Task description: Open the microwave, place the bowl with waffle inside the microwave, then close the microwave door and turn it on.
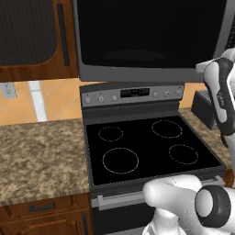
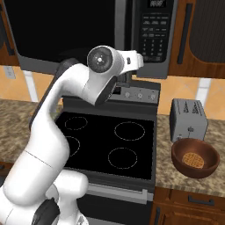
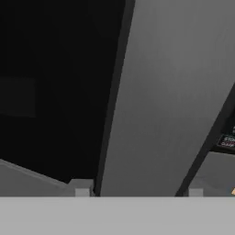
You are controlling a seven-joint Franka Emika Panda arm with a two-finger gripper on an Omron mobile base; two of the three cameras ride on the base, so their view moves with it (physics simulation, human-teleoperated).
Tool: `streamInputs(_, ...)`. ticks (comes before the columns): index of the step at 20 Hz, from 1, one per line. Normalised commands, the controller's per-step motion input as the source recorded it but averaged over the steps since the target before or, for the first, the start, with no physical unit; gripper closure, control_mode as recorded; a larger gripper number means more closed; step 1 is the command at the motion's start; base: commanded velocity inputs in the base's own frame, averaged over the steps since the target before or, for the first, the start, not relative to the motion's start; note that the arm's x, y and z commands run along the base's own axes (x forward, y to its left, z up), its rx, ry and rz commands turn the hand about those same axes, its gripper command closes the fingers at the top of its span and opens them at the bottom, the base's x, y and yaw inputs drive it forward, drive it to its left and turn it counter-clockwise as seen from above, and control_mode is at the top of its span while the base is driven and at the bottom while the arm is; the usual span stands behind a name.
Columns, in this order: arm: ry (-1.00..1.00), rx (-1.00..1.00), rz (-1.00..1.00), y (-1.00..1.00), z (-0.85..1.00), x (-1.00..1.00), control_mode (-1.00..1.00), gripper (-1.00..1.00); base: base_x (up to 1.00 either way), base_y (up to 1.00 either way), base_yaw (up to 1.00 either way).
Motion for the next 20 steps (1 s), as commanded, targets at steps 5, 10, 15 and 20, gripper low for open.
streamInputs(5, 0.34, -0.13, 0.17, 1.00, 0.20, -1.00, -1.00, 1.00, 0.00, 0.00, 0.00)
streamInputs(10, 0.32, -0.11, 0.13, 1.00, 0.05, -1.00, -1.00, 1.00, 0.00, 0.00, 0.00)
streamInputs(15, 0.29, -0.14, 0.08, 1.00, 0.00, -1.00, -1.00, 1.00, 0.00, 0.00, 0.00)
streamInputs(20, 0.33, -0.22, 0.07, 1.00, -0.02, -1.00, -1.00, 1.00, 0.00, 0.00, 0.00)
